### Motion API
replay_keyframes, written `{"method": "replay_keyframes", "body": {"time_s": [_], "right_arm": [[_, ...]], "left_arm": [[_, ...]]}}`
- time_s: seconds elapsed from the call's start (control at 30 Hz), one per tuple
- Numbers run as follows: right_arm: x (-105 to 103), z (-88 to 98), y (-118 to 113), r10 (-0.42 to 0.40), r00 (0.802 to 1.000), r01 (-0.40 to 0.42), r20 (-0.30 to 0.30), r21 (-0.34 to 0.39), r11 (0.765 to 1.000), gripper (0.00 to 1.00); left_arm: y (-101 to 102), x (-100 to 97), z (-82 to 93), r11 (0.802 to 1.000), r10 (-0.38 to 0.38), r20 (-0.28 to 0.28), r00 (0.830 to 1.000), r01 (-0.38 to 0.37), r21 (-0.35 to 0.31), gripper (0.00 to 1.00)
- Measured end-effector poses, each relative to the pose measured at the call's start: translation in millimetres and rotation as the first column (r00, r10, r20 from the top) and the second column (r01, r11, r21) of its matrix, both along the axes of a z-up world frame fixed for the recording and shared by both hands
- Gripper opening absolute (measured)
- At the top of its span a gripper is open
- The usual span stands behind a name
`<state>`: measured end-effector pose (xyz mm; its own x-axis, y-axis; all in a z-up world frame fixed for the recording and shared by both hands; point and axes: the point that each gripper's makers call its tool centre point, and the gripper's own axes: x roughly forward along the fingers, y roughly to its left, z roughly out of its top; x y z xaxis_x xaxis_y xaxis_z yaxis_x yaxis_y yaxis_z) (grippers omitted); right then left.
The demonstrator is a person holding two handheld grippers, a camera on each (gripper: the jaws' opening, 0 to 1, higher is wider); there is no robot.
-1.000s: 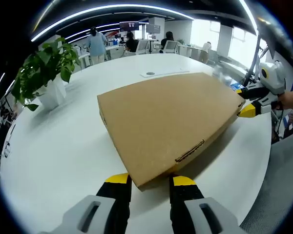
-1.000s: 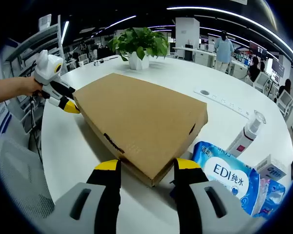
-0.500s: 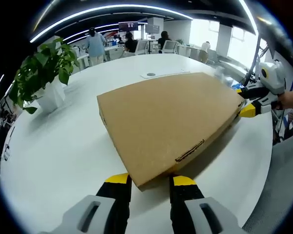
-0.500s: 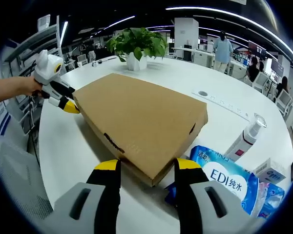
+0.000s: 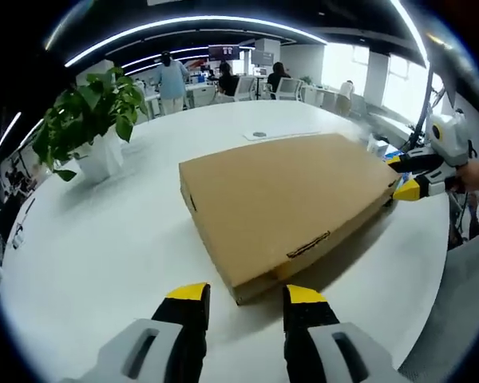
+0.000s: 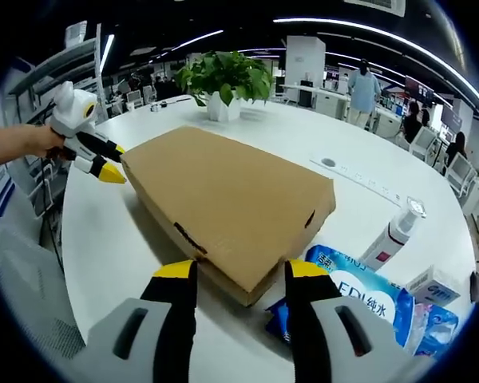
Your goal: Operate the shoe box by opening the lid, removing the specified soft item, and placing it in the target area until the item is outside and the box remains undamaged.
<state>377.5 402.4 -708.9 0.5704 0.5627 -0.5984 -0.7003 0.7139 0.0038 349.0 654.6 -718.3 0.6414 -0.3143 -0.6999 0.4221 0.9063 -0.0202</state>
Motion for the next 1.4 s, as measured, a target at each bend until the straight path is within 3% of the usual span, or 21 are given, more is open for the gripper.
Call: {"method": "replay_keyframes", "body": {"time_s": [0.33, 0.77, 1.4], "right_arm": [[-18, 17.8, -25, -0.026, 0.999, 0.026, 0.045, 0.001, 1.0, 0.47], [-52, 34.9, -83, -0.124, 0.99, 0.122, 0.064, 0.033, 0.992, 0.58], [-106, 44.8, -148, -0.189, 0.977, 0.187, 0.095, 0.035, 0.982, 0.75]], "left_arm": [[-10, -27.6, 23.1, 0.999, 0.021, 0.062, 0.998, -0.019, -0.025, 0.49], [-25, -66.7, 40.6, 0.998, 0.035, 0.117, 0.993, -0.029, -0.05, 0.61], [-46, -109.0, 66.6, 0.994, 0.034, 0.2, 0.979, -0.013, -0.105, 0.88]]}}
